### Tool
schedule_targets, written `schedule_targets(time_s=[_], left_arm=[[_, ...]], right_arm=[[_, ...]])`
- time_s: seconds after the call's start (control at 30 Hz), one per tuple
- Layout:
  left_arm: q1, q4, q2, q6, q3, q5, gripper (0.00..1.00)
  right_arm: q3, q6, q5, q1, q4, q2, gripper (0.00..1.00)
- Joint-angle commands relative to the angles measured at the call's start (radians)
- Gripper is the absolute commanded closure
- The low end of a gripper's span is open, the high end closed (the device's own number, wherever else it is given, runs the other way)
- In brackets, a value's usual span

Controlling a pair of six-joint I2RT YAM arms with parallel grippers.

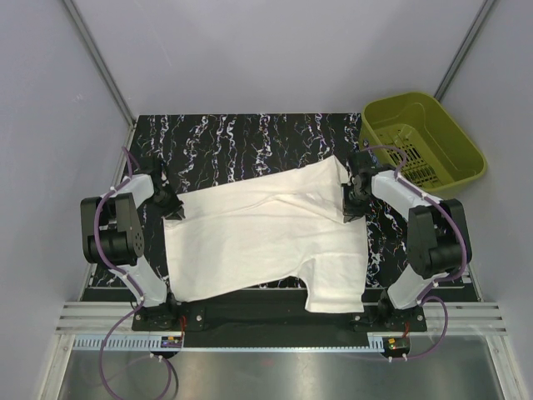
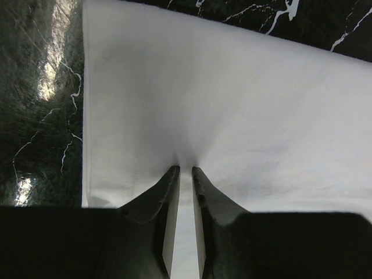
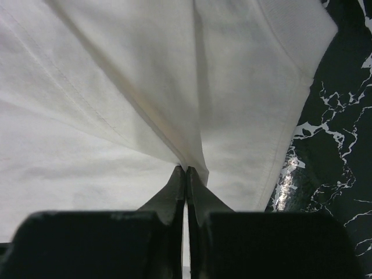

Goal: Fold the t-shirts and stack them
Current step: Fold the tshirt

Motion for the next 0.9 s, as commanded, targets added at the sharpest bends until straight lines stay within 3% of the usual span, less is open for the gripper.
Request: schedule_targets(time_s=[0.0,0.2,0.23,0.27,0.33,0.37,0.47,0.53,0.67,0.83,0.87], left_arm=[[0.011,0.036,0.058,0.021,-0.009,-0.054,0.79],[0.011,0.019,0.030,0.023,-0.008,-0.056,0.79],[0.011,0.013,0.001,0.023,-0.006,-0.057,0.79],[0.011,0.002,-0.016,0.021,-0.006,-0.059,0.78],[0.011,-0.009,-0.068,0.017,-0.006,-0.068,0.77],[0.012,-0.015,-0.083,0.014,-0.005,-0.065,0.75],[0.003,-0.012,-0.149,-0.003,-0.015,-0.040,0.68],[-0.009,-0.010,-0.187,-0.014,-0.031,-0.025,0.66],[-0.070,-0.007,-0.224,-0.025,-0.060,-0.003,0.66],[-0.104,0.005,-0.246,-0.029,-0.095,0.000,0.66],[-0.104,0.003,-0.244,-0.026,-0.094,0.000,0.66]], right_arm=[[-0.019,0.042,-0.004,0.009,0.008,-0.020,1.00],[0.034,0.007,0.079,0.013,-0.062,-0.006,0.85],[0.054,0.004,0.083,0.015,-0.076,-0.012,0.78],[0.094,0.004,0.071,0.018,-0.087,-0.023,0.66],[0.125,0.009,-0.006,0.030,-0.061,-0.063,0.54],[0.137,0.010,-0.039,0.035,-0.029,-0.069,0.40],[0.134,0.035,-0.171,0.039,0.173,-0.036,0.29],[0.175,0.061,-0.227,0.039,0.239,0.065,0.29],[0.335,0.059,-0.221,0.041,0.204,0.225,0.31],[0.424,0.018,-0.236,0.042,0.164,0.340,0.55],[0.421,0.022,-0.239,0.042,0.169,0.345,0.55]])
